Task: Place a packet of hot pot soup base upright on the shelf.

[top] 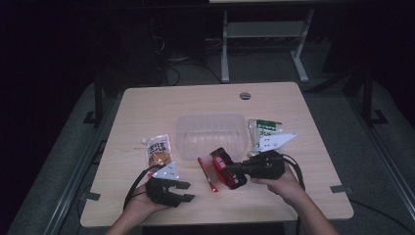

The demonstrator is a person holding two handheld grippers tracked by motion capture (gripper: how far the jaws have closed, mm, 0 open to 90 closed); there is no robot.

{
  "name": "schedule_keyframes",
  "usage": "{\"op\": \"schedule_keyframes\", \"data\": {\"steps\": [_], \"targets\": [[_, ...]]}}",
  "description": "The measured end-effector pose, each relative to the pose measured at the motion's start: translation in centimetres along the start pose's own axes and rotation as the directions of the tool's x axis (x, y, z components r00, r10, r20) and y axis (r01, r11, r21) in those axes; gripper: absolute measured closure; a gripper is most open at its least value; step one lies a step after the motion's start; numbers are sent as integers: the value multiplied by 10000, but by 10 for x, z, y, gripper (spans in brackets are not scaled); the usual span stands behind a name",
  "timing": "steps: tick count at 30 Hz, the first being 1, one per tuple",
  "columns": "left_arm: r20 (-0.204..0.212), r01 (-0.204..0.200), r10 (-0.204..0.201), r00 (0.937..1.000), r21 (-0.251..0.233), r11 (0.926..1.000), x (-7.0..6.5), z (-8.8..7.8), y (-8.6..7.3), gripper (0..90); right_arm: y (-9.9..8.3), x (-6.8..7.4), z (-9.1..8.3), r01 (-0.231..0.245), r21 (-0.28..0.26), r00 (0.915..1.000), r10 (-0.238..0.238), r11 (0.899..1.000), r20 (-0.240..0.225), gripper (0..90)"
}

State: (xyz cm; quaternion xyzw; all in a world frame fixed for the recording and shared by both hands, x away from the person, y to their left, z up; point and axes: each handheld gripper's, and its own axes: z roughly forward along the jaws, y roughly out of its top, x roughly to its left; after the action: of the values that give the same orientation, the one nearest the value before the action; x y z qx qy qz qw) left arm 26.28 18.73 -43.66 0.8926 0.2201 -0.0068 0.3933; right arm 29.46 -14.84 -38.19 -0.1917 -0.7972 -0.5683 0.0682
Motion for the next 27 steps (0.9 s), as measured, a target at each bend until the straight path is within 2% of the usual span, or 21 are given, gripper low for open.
{"op": "schedule_keyframes", "data": {"steps": [6, 14, 17, 20, 27], "targets": [[-138, -25, 25, 9999, -14, 10000, 3, -6, -2, 487, 12, -2, -9, 129, -323, 9992, -116, 9994, 391, 900], [-30, -12, 12, 10000, 139, 9999, 4, -4, -3, 479, 31, -8, -19, 220, -720, 9956, -153, 9972, 922, 900], [-40, -113, 114, 9999, 236, 9997, 5, -3, -3, 476, 41, -16, -23, 257, -907, 9912, -135, 9955, 1321, 900], [-11, 63, -63, 10000, 196, 9998, 4, -2, -4, 477, 44, -19, -25, 218, -988, 9901, -77, 9949, 1401, 900], [18, 22, -22, 10000, 281, 9996, 5, -2, -4, 477, 60, -34, -29, 180, -1258, 9790, 81, 9919, 2038, 900]]}}
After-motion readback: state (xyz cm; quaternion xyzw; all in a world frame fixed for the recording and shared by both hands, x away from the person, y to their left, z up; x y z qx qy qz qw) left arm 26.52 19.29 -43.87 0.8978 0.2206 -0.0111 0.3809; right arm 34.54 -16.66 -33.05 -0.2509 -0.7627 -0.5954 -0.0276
